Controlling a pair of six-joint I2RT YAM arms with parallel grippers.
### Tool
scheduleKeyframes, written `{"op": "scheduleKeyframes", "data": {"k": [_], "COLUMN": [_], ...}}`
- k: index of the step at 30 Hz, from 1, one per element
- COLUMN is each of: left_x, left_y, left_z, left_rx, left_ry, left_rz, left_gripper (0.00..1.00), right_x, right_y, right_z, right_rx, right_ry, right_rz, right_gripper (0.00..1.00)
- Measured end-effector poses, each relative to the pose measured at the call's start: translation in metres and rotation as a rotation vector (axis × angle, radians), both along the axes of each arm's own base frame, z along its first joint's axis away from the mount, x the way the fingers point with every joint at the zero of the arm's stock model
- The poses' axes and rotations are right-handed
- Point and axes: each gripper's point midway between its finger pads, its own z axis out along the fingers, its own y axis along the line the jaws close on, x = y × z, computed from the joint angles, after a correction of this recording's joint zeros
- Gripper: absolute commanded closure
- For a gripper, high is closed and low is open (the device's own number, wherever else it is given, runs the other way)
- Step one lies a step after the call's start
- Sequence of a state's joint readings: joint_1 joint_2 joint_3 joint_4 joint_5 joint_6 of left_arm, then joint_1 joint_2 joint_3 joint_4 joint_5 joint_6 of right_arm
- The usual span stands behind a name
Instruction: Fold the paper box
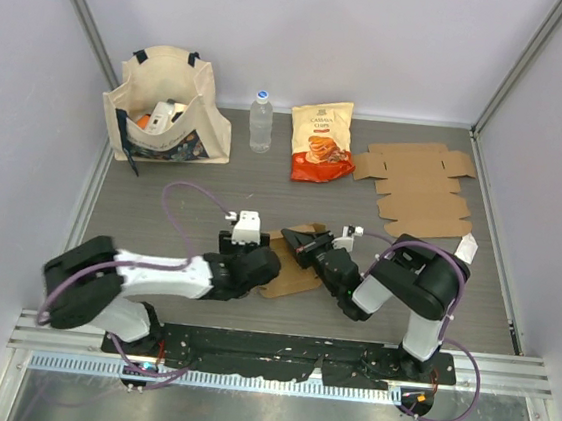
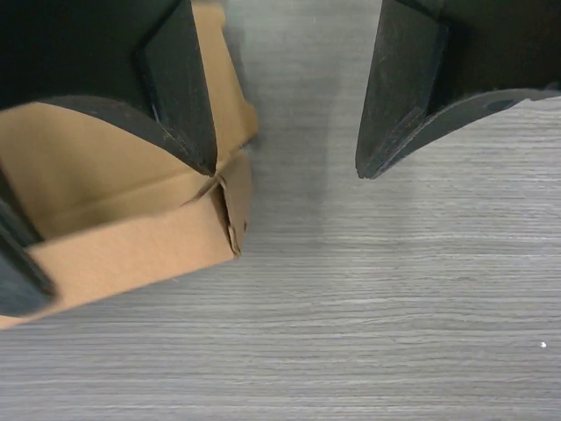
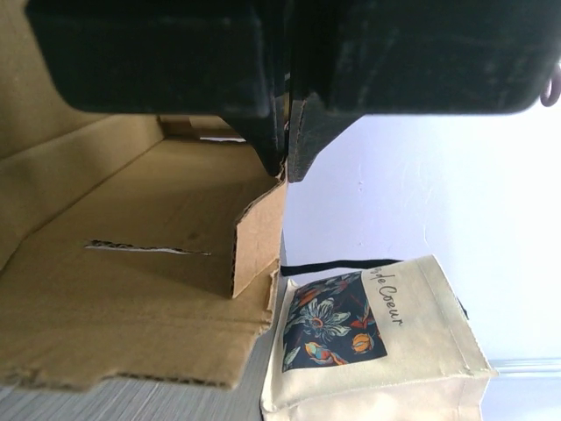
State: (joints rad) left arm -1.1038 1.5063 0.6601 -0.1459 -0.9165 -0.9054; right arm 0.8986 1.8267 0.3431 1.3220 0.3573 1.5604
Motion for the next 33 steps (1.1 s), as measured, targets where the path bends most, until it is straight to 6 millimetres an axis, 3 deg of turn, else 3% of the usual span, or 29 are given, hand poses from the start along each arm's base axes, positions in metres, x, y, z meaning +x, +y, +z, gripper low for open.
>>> {"op": "scheduleKeyframes", "data": {"k": [4,8,11,13,20,23,29,33], "left_x": [-0.023,-0.039,-0.045,-0.045,-0.042,-0.039,-0.026,-0.017], "left_y": [-0.003,0.001,0.013,0.014,0.014,0.013,0.004,-0.005], "left_z": [0.044,0.107,0.128,0.123,0.049,0.03,0.021,0.026], "left_rx": [-0.221,-0.448,-0.516,-0.507,-0.161,-0.058,-0.013,-0.025], "left_ry": [0.004,-0.06,-0.101,-0.1,0.041,0.071,0.03,-0.007], "left_rz": [-0.129,-0.209,-0.211,-0.212,-0.264,-0.297,-0.332,-0.356], "left_gripper": [0.33,0.38,0.41,0.43,0.47,0.47,0.49,0.57], "right_x": [0.001,-0.001,-0.004,-0.005,-0.007,-0.009,-0.009,-0.009], "right_y": [0.0,-0.001,-0.001,0.0,0.0,0.0,-0.001,-0.001], "right_z": [-0.001,-0.001,0.0,0.0,0.001,0.001,0.001,0.001], "right_rx": [-0.019,-0.027,-0.022,-0.021,-0.03,-0.033,-0.033,-0.033], "right_ry": [-0.018,-0.029,-0.033,-0.032,-0.011,-0.001,0.015,0.017], "right_rz": [0.028,0.056,0.075,0.085,0.102,0.109,0.109,0.109], "right_gripper": [0.99,0.99,0.99,0.99,1.0,0.99,0.99,0.99]}}
